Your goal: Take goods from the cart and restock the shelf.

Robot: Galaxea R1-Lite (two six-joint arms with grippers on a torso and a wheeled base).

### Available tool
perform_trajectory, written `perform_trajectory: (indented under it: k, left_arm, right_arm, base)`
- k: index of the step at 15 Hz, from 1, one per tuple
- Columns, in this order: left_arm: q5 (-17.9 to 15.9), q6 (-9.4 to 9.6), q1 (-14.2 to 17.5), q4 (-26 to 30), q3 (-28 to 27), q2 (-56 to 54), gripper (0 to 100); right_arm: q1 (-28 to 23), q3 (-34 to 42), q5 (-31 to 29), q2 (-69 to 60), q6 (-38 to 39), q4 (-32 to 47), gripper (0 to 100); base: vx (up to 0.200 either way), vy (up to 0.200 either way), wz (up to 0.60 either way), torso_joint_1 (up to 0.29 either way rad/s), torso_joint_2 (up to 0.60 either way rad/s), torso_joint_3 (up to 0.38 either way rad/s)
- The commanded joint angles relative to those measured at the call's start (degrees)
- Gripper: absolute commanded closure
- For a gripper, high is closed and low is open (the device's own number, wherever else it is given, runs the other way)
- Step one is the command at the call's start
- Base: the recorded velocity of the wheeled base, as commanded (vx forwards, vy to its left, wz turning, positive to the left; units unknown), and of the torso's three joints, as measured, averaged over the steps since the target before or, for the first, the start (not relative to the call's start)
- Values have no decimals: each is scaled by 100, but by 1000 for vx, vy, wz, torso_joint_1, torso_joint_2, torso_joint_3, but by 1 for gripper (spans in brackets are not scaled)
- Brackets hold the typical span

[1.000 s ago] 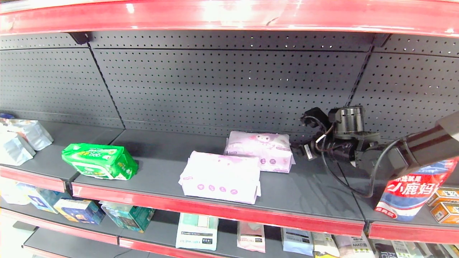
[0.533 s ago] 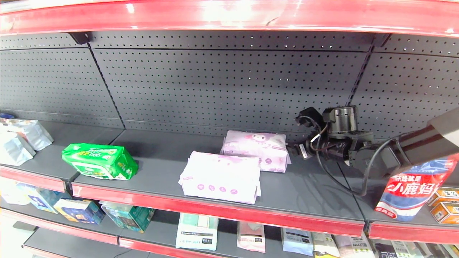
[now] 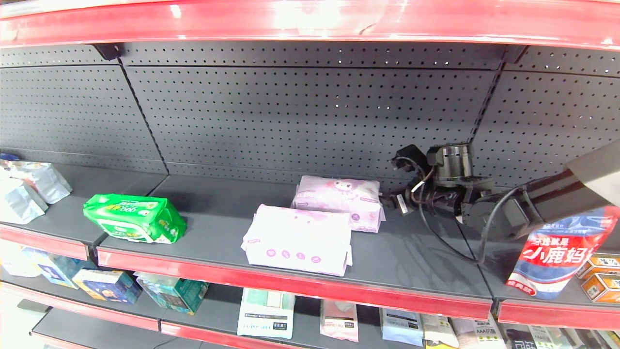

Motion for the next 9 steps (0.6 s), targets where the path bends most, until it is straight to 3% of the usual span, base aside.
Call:
perform_trajectory:
  k: [1, 9]
  left_arm:
    - [0, 0, 0, -1, -4, -5, 0]
    - [0, 0, 0, -1, -4, -31, 0]
  right_arm:
    - [51, -47, 9, 38, 3, -3, 0]
    - [192, -232, 36, 169, 29, -3, 0]
  base:
    - [0, 0, 0, 0, 0, 0]
    - [0, 0, 0, 0, 0, 0]
